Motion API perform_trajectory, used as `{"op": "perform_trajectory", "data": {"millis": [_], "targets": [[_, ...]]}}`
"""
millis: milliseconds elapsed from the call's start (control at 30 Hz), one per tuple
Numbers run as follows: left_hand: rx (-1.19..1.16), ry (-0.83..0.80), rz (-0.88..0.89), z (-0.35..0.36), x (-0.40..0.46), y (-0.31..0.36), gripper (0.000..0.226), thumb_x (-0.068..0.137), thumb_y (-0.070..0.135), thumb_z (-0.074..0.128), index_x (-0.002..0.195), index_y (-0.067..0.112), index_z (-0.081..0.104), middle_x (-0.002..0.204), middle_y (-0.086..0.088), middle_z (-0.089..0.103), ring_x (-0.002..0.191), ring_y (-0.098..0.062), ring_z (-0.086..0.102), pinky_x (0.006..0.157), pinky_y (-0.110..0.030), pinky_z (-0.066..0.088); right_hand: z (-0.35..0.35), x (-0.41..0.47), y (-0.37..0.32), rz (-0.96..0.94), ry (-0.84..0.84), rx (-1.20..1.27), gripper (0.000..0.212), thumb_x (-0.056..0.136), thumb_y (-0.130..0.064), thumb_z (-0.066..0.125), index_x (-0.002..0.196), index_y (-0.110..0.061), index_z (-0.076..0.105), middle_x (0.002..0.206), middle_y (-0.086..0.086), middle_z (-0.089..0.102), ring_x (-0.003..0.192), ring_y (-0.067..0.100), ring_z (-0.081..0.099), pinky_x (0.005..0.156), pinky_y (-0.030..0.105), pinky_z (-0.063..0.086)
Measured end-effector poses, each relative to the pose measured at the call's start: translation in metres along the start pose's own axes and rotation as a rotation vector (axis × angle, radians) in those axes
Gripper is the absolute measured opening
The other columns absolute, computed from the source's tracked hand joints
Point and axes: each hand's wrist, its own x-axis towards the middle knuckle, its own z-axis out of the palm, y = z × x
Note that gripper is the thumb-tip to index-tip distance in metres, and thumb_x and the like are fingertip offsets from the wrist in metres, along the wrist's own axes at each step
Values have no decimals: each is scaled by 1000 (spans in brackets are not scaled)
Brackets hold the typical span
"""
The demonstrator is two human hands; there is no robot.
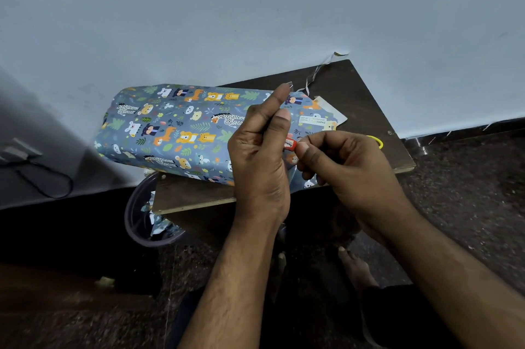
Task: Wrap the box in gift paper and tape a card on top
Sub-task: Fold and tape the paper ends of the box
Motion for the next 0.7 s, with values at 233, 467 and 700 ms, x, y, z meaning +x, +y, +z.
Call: {"op": "perform_trajectory", "data": {"millis": [233, 467, 700], "targets": [[-76, 2, -61, -1, 1, -3, 27, 91, 7, 63, 112, 15, 77, 101, 3, 65, 76, -6, 50, 62, -23, 42, 5, 2, 3, 13, 4, 3, 20, 102, -9, 57, 89, 3, 67, 68, 5, 65, 60, 3, 55, 59, 12, 43], [-180, 71, -185, 4, 1, 4, 26, 98, -1, 56, 115, 9, 73, 75, 5, 55, 60, -6, 44, 50, -20, 43, 10, 1, 4, 19, 27, -32, 17, 101, -13, 58, 89, -4, 67, 86, 17, 72, 76, 19, 64, 65, 26, 53], [-249, 104, -216, 0, 8, 7, 25, 98, 2, 53, 117, 7, 70, 64, 8, 41, 55, -4, 36, 55, -20, 41, 5, 2, 7, -49, 30, -158, 12, 91, -23, 58, 82, -16, 64, 85, 14, 71, 87, 39, 67, 76, 51, 56]]}}
